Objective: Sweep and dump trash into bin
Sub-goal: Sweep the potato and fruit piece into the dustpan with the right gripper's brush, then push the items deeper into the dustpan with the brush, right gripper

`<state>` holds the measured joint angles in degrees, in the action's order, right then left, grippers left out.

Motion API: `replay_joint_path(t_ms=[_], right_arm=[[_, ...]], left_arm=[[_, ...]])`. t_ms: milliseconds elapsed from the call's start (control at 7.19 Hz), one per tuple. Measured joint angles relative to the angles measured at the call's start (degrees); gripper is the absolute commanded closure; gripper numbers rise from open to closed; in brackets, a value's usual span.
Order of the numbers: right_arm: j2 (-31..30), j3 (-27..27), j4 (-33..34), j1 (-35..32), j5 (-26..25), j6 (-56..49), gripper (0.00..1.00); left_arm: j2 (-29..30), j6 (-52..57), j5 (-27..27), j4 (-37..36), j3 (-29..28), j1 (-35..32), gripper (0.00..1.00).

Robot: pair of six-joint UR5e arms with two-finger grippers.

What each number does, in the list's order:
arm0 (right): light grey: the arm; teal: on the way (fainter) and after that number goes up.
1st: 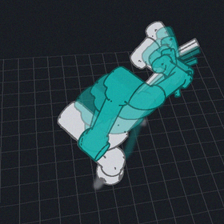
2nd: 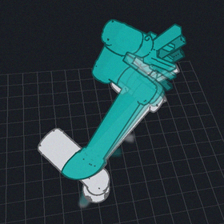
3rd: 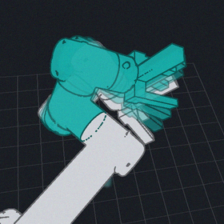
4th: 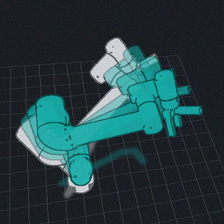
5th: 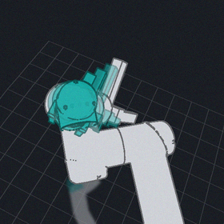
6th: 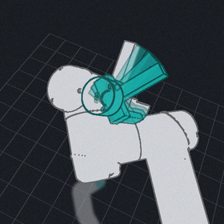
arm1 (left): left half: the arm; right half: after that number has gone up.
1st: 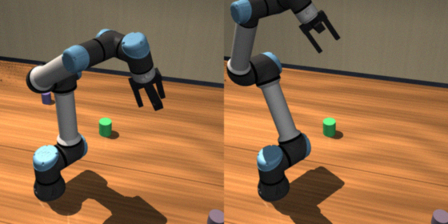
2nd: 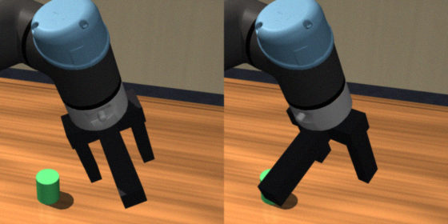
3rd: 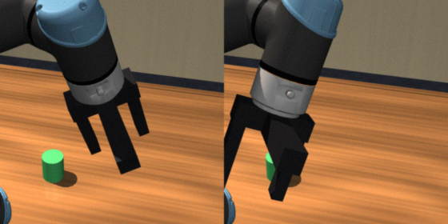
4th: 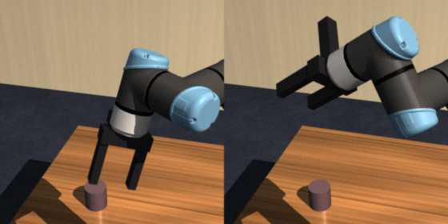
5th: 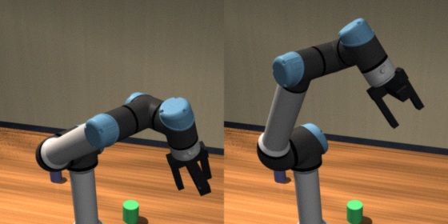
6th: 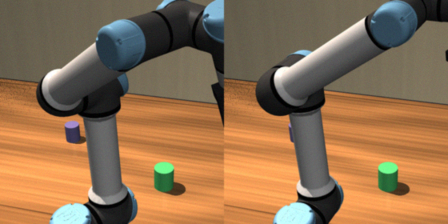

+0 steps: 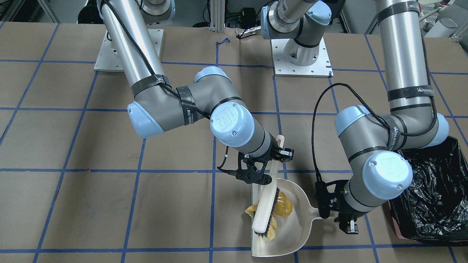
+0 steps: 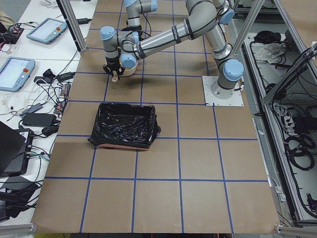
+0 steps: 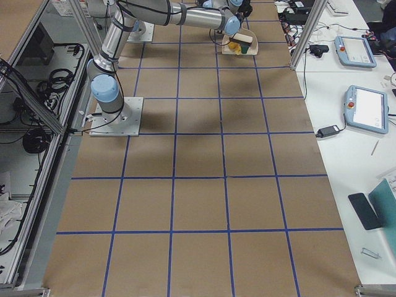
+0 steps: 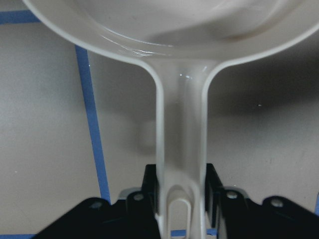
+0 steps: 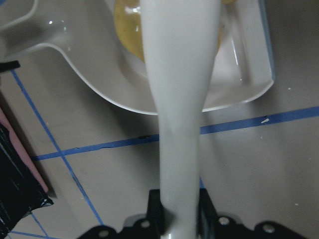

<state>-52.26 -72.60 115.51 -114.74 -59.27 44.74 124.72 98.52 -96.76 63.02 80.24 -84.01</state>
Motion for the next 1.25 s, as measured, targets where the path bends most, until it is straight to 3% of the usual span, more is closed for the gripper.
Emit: replay_joint_path(t_ms=[1251], right_arm=[[-0.7,3.8,3.3,-3.2,4.3,19.0,1.00]], left_arm=[[-0.6,0.4,2.4,0.1,0.4,0.6,0.74]])
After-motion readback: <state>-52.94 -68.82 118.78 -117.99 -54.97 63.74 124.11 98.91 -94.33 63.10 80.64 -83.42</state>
